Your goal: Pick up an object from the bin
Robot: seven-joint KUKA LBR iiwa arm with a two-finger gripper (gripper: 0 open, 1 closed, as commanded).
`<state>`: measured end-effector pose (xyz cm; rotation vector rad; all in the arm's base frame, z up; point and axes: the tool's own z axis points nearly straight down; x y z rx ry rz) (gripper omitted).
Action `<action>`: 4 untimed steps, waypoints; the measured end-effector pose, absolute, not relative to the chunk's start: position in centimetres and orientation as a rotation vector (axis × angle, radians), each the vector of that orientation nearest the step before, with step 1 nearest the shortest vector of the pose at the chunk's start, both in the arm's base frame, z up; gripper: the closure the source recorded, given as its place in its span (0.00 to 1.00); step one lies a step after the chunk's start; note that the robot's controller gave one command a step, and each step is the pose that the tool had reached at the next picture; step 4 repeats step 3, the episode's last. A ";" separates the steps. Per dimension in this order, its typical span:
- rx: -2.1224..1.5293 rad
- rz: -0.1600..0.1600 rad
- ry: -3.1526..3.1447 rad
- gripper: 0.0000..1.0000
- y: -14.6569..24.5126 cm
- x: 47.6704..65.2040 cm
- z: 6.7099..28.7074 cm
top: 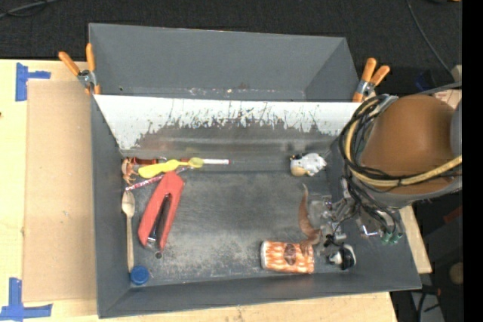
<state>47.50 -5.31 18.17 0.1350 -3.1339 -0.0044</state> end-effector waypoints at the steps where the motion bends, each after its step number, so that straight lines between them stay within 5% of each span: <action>1: 0.545 -0.005 -3.095 1.00 -4.0 47.6 11.4; 2: 0.620 -0.006 -3.077 1.00 -5.6 48.1 16.2; 3: 0.717 -0.014 -3.045 1.00 -0.7 47.9 23.7; 4: 0.717 -0.014 -3.045 1.00 -0.7 47.9 23.7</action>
Offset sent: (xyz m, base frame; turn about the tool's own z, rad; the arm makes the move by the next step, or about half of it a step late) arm 0.0151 -0.0233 0.0649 -0.2032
